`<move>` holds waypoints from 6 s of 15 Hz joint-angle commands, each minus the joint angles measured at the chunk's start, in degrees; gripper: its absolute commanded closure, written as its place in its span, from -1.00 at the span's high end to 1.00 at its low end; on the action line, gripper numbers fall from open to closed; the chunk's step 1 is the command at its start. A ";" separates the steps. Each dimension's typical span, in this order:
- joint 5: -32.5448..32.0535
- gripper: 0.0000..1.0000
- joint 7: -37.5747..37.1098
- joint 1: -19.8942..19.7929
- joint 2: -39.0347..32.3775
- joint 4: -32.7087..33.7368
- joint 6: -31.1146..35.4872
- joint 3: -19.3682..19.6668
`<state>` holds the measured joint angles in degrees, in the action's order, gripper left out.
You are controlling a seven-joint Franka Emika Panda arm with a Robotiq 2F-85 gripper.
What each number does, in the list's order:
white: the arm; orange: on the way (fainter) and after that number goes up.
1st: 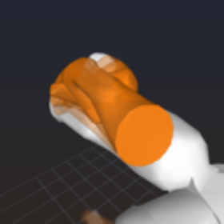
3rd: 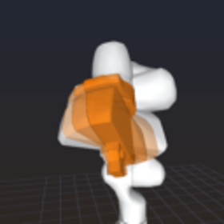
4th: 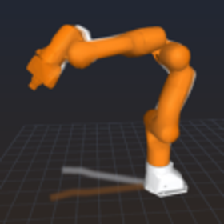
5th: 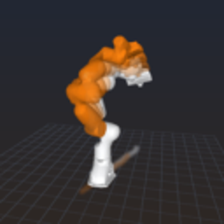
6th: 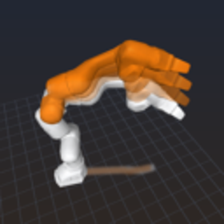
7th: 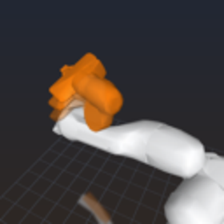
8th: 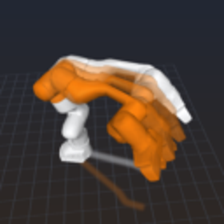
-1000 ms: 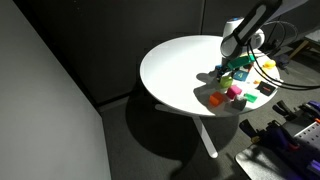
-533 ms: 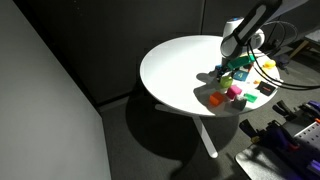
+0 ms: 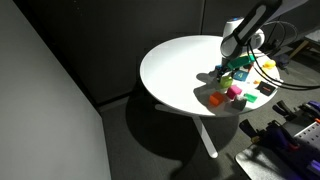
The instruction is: Put the yellow block on the pink block
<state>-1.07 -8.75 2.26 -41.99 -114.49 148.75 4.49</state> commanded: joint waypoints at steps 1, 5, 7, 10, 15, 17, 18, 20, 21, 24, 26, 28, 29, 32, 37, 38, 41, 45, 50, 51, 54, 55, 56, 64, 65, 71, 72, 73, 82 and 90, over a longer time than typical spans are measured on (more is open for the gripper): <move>0.04 1.00 0.05 -0.01 -0.10 0.22 -0.18 0.01; 0.04 1.00 0.05 0.00 -0.10 0.22 -0.18 0.01; 0.04 1.00 0.05 0.00 -0.10 0.22 -0.18 0.01; 0.04 1.00 0.05 0.00 -0.10 0.22 -0.18 0.01; 0.08 0.82 0.28 -0.16 -0.43 0.38 0.04 -0.09; 0.14 0.31 0.54 -0.27 -0.44 0.37 0.20 -0.26; 0.35 0.17 0.63 -0.38 -0.07 0.16 0.05 -0.48; -0.12 -0.19 0.24 0.23 1.05 -0.88 0.64 -0.12; -0.19 -0.33 0.28 0.35 1.86 -1.51 0.81 -0.13; -0.32 -0.44 0.32 0.76 4.24 -3.28 1.22 -0.16; -0.25 -0.44 0.38 1.02 6.12 -4.68 1.06 -0.36; -0.42 -0.44 0.27 1.43 7.93 -6.13 1.12 -0.34; -0.55 -0.44 0.16 1.67 8.93 -6.92 0.94 -0.27; -1.06 -0.44 0.29 2.15 11.98 -9.53 0.55 -0.20; -2.13 -0.44 1.46 2.40 17.40 -14.63 0.01 -0.63; -2.36 -0.44 1.67 2.43 18.28 -15.56 0.04 -0.70; -4.43 -0.44 0.95 3.21 20.54 -18.40 0.70 -0.10; -7.01 -0.44 0.46 3.35 22.18 -21.13 1.17 0.14; -9.44 -0.44 -0.38 3.53 22.56 -23.28 2.71 0.70; -9.96 -0.44 -0.64 3.60 22.41 -23.47 3.34 0.91; -11.09 -0.44 -1.24 3.84 21.55 -23.71 5.70 1.63; -11.02 -0.44 -0.95 3.74 21.34 -23.75 6.21 1.59; -11.18 -0.44 -1.02 3.81 21.13 -23.85 6.82 1.71; -11.19 -0.44 -1.10 4.87 19.66 -24.12 9.25 2.18; -11.04 -0.44 -1.12 5.00 19.39 -24.01 9.40 2.14; -10.81 -0.44 -1.15 5.65 18.15 -23.74 10.54 2.38; -10.79 -0.44 -1.09 5.68 18.03 -23.82 10.72 2.44; -10.84 -0.44 -1.09 5.78 17.95 -23.86 10.78 2.55; -10.65 -0.44 -0.95 5.95 17.45 -23.82 10.65 2.91; -10.75 0.98 -0.70 6.10 17.46 -24.21 10.73 3.03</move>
<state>-10.82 -8.51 7.78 -25.06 -138.11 158.53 6.77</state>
